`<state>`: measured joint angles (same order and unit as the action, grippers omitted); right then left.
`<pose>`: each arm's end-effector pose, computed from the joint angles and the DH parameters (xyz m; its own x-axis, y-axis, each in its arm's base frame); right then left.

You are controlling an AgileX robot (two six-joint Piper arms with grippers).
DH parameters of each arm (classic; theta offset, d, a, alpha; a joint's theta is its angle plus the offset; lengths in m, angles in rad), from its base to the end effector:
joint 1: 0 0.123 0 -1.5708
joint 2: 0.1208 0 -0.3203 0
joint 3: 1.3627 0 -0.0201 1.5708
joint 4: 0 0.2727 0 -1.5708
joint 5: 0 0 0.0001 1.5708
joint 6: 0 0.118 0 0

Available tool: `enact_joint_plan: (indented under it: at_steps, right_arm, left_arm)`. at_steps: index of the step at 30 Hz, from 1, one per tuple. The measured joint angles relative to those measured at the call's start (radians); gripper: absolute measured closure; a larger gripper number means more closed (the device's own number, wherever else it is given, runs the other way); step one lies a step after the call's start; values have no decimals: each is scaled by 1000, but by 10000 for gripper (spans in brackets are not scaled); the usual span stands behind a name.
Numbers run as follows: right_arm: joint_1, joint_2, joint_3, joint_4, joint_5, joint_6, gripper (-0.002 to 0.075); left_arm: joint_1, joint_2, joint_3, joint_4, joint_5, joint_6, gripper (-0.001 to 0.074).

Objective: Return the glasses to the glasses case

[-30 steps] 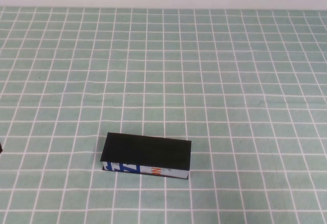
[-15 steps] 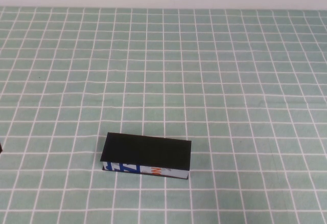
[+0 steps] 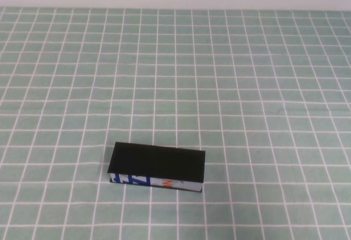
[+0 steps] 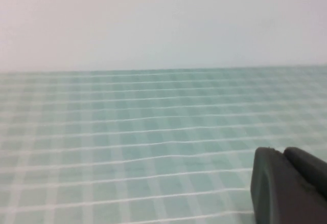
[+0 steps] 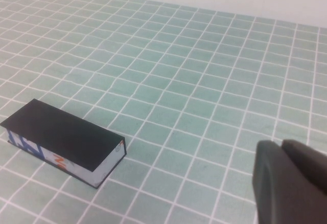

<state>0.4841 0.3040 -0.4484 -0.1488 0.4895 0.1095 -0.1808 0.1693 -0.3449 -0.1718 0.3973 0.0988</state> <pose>0.0772 0.0313 0.3076 -0.2128 -0.1367 -0.9675 -0.4093 0.9116 -0.0388 0.0654 -0.0199 0.2896 -0.1410 -0.0349 -0.9894 0.2359 0.9694 -0.0678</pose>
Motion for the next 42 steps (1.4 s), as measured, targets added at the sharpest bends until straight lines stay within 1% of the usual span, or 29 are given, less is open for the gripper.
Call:
enact_joint_plan:
  at_steps: [2, 4, 8, 12, 14, 20, 42]
  right_arm:
    - [0, 0, 0, 0, 0, 0, 737]
    - [0, 0, 0, 0, 0, 0, 737]
    - [0, 0, 0, 0, 0, 0, 737]
    - [0, 0, 0, 0, 0, 0, 737]
    - [0, 0, 1, 0, 0, 0, 737]
    - [0, 0, 8, 0, 2, 0, 737]
    - [0, 0, 9, 0, 2, 0, 737]
  left_arm:
    - [0, -43, 58, 172, -50, -173, 737]
    - [0, -93, 124, 255, -107, -253, 737]
    - [0, -166, 249, 302, -207, -284, 737]
    - [0, -177, 337, 306, -227, -286, 737]
    - [0, -179, 364, 306, -207, -286, 737]
    - [0, -179, 371, 314, -51, -288, 737]
    - [0, -181, 371, 317, -42, -288, 737]
